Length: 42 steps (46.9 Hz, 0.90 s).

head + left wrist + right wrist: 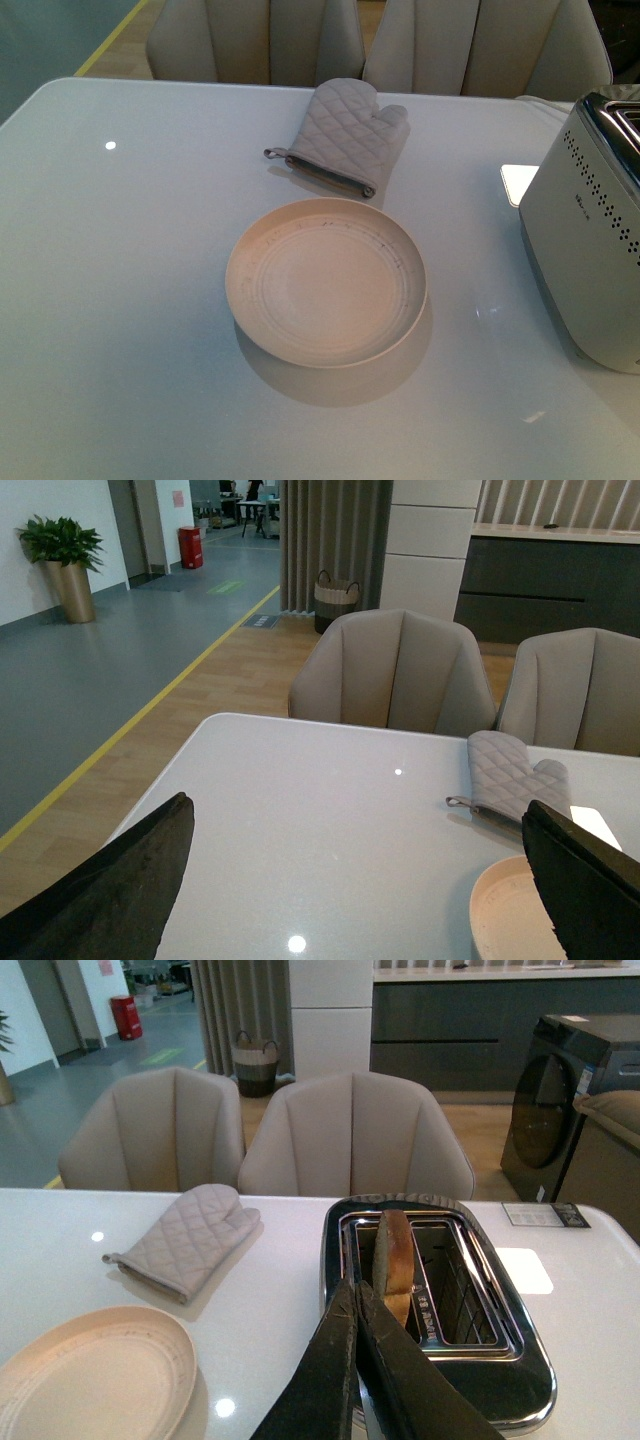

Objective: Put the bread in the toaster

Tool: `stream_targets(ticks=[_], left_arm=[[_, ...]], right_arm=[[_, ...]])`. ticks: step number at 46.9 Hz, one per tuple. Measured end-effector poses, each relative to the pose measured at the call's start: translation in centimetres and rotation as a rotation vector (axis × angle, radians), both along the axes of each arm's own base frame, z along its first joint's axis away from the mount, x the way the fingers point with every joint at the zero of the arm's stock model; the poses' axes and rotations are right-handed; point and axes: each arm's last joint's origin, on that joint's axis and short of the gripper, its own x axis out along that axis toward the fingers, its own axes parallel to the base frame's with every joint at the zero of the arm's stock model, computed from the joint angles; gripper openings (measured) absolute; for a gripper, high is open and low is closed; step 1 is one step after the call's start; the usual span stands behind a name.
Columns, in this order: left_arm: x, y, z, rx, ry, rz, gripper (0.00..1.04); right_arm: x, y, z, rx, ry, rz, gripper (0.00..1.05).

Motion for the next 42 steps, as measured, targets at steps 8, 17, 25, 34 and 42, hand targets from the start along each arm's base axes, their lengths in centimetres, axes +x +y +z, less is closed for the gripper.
stream_targets(ticks=[8, 17, 25, 34, 42], left_arm=[[0.00, 0.00, 0.00, 0.000, 0.000, 0.000, 0.98], [0.00, 0.00, 0.00, 0.000, 0.000, 0.000, 0.98], [0.00, 0.00, 0.00, 0.000, 0.000, 0.000, 0.98], [0.00, 0.00, 0.00, 0.000, 0.000, 0.000, 0.98], [0.00, 0.00, 0.00, 0.000, 0.000, 0.000, 0.98]], right_arm=[[-0.01, 0.00, 0.01, 0.000, -0.002, 0.000, 0.21], [-0.01, 0.00, 0.01, 0.000, -0.002, 0.000, 0.58], [-0.01, 0.00, 0.01, 0.000, -0.002, 0.000, 0.84], [-0.01, 0.00, 0.01, 0.000, -0.002, 0.000, 0.96], [-0.01, 0.00, 0.01, 0.000, -0.002, 0.000, 0.96]])
